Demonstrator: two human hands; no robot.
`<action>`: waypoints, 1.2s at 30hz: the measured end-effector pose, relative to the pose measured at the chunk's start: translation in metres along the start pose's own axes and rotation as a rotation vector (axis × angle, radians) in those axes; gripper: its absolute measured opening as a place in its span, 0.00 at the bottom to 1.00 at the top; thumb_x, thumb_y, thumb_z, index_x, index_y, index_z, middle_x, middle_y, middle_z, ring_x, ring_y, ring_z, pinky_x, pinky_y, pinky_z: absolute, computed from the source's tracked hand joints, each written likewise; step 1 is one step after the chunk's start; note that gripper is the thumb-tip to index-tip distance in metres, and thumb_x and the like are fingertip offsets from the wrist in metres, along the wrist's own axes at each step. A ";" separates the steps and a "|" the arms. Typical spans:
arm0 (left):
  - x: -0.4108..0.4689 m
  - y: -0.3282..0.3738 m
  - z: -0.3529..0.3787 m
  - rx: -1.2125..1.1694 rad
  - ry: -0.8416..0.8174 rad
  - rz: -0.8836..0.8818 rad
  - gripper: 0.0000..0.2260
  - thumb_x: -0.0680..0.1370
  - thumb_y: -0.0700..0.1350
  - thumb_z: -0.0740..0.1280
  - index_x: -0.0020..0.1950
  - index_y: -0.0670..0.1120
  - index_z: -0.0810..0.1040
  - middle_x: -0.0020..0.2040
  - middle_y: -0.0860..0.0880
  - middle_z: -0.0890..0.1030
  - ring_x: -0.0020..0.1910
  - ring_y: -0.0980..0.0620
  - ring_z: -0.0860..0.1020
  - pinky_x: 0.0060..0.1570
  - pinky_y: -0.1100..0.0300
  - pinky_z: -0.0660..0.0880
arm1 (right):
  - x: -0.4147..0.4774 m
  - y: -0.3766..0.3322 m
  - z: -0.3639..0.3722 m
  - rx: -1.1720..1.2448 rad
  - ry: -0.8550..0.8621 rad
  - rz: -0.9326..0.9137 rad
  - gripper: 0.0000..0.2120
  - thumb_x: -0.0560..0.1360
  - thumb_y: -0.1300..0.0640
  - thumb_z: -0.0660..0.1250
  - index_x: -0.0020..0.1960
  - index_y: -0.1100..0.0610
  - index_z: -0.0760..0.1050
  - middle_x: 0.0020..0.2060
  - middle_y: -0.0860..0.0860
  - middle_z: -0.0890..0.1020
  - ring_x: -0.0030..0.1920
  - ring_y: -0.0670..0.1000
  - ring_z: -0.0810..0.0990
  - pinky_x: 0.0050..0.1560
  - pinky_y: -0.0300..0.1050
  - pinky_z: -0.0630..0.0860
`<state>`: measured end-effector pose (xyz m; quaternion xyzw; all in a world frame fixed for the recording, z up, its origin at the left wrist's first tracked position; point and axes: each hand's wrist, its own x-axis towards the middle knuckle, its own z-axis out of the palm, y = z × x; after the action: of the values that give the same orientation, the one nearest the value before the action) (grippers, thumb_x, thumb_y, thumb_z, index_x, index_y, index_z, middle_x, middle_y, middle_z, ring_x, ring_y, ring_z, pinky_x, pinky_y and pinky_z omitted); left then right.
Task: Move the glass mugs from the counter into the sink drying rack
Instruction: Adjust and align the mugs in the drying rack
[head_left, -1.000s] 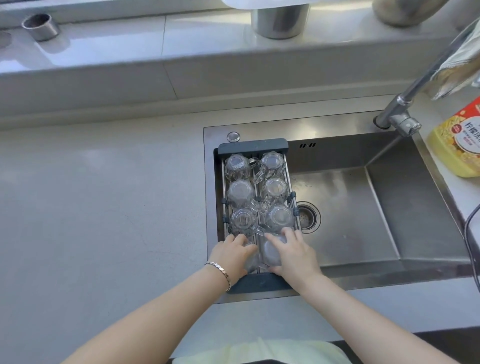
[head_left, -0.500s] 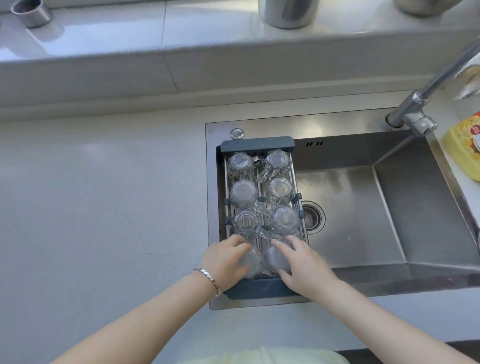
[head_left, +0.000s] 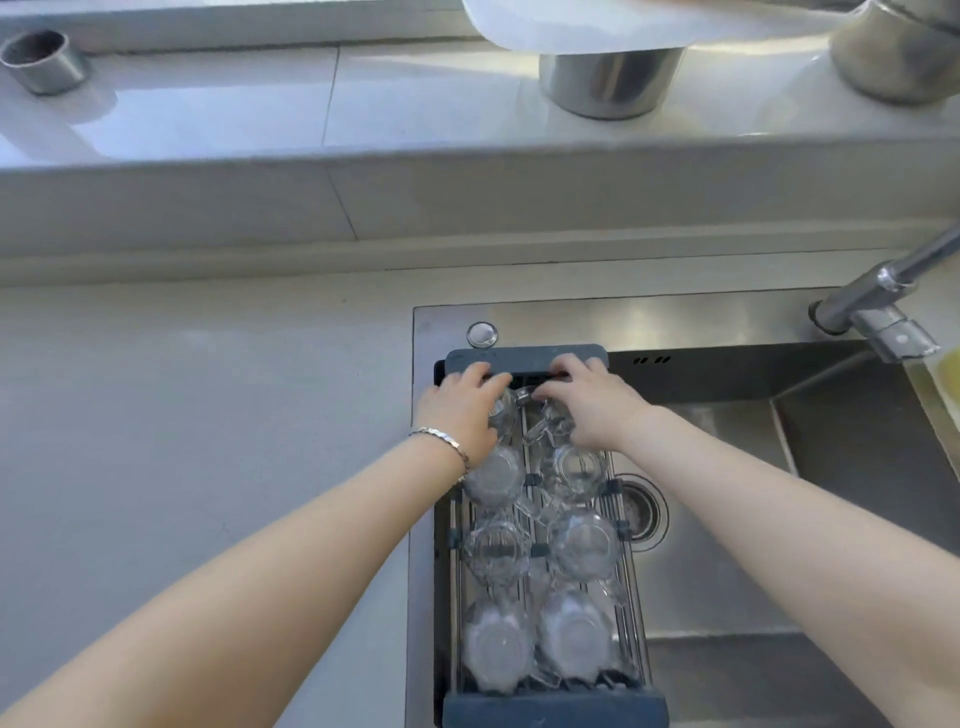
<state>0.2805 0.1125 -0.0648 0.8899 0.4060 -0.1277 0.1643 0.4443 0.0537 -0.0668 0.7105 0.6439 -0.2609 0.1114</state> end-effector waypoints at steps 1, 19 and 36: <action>0.006 0.002 0.003 0.046 -0.037 0.016 0.28 0.76 0.45 0.65 0.74 0.53 0.58 0.74 0.47 0.61 0.69 0.43 0.66 0.64 0.49 0.68 | 0.003 0.002 -0.002 -0.053 -0.017 -0.031 0.30 0.70 0.65 0.66 0.68 0.48 0.64 0.69 0.54 0.60 0.64 0.60 0.62 0.58 0.53 0.72; 0.018 0.000 0.008 -0.005 -0.137 -0.024 0.29 0.76 0.41 0.65 0.74 0.51 0.57 0.68 0.42 0.62 0.64 0.40 0.66 0.57 0.51 0.75 | -0.076 0.004 -0.040 0.344 0.408 0.136 0.29 0.61 0.51 0.75 0.61 0.48 0.73 0.58 0.45 0.75 0.56 0.51 0.76 0.51 0.44 0.73; 0.010 0.001 0.014 -0.111 -0.086 -0.059 0.28 0.77 0.42 0.64 0.74 0.52 0.57 0.68 0.43 0.63 0.63 0.40 0.66 0.59 0.52 0.73 | -0.005 -0.036 0.007 0.502 0.245 0.713 0.25 0.65 0.36 0.67 0.37 0.60 0.74 0.36 0.55 0.81 0.42 0.57 0.81 0.33 0.40 0.68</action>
<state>0.2861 0.1131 -0.0812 0.8606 0.4312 -0.1481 0.2269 0.4072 0.0507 -0.0637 0.9186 0.2840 -0.2685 -0.0583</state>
